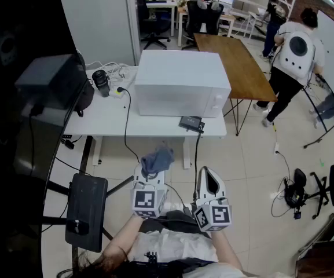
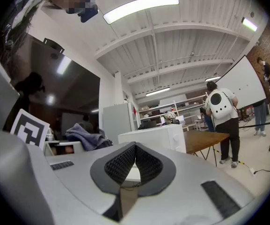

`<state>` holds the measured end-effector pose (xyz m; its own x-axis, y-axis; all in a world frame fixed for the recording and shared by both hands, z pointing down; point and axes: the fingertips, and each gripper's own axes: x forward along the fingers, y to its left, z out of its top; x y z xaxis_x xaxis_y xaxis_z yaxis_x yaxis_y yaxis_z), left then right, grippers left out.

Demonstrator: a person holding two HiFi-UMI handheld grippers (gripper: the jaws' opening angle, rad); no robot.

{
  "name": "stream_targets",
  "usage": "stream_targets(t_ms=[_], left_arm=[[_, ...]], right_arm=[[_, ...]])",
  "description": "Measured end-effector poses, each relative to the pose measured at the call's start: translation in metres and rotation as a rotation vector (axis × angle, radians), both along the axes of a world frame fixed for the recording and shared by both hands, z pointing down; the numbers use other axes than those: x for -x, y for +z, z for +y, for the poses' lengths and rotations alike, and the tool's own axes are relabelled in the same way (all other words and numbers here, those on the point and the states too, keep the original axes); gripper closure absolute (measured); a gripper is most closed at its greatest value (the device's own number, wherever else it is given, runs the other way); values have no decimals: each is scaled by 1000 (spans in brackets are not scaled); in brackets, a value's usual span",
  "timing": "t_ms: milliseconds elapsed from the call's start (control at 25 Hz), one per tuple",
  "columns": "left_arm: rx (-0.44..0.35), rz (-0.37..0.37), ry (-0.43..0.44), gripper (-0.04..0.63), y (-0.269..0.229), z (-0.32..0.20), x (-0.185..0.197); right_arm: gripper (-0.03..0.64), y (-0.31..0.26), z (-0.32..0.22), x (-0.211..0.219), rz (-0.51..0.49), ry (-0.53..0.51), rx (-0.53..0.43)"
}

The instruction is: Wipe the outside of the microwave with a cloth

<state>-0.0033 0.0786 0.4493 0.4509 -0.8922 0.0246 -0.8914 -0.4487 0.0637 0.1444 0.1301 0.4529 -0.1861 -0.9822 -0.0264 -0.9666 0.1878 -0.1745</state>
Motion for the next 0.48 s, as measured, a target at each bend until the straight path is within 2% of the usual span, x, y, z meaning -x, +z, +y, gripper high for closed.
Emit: stream_targets(t_ms=[240,480], left_arm=[[-145,-107,204,546,-29,-86,-102],[-122,-55,341,546,-36,-147,-203]], right_arm=[[601,0,-27,-50,-5,122,18],[601,-5,-78,-104,2,196,-5]])
